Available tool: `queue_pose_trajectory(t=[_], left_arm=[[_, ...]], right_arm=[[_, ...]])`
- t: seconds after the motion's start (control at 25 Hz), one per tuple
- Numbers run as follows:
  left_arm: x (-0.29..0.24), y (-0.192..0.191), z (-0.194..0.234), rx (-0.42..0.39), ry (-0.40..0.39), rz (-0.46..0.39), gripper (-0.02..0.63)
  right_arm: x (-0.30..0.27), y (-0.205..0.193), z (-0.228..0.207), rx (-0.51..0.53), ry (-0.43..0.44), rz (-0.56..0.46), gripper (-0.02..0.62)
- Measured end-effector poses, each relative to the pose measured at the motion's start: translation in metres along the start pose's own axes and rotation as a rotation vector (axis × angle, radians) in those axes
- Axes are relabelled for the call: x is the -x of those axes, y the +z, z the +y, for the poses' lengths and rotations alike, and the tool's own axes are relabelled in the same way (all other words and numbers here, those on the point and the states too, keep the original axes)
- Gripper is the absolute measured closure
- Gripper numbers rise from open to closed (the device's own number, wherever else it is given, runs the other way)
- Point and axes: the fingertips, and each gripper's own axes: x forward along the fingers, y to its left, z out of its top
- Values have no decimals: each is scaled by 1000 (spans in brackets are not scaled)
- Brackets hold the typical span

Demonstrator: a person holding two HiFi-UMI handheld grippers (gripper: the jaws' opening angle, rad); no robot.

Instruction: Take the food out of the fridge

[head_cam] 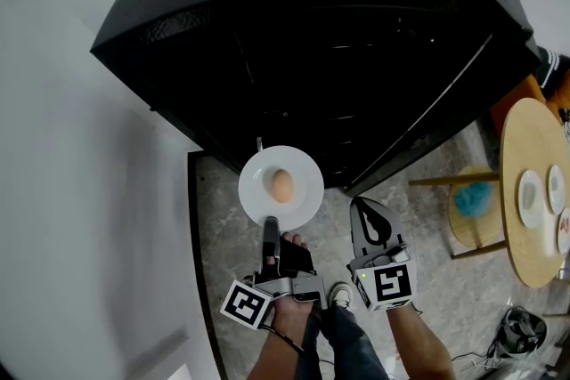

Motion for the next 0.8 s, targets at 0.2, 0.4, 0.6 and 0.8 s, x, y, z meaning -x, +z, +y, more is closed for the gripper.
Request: queue_pose_trajectory(t=[0.2, 0.4, 0.6, 0.8], left_arm=[[6, 5, -2, -13, 6, -21, 583], [10, 7, -8, -20, 4, -32, 583], [15, 4, -17, -24, 3, -26, 583], [22, 4, -30, -21, 2, -24, 583]], right_arm=[[2, 1, 3, 2, 2, 1, 574], [6, 1, 8, 4, 9, 13, 574], [10, 12, 12, -4, 8, -15, 574], [15, 24, 16, -7, 8, -35, 574]])
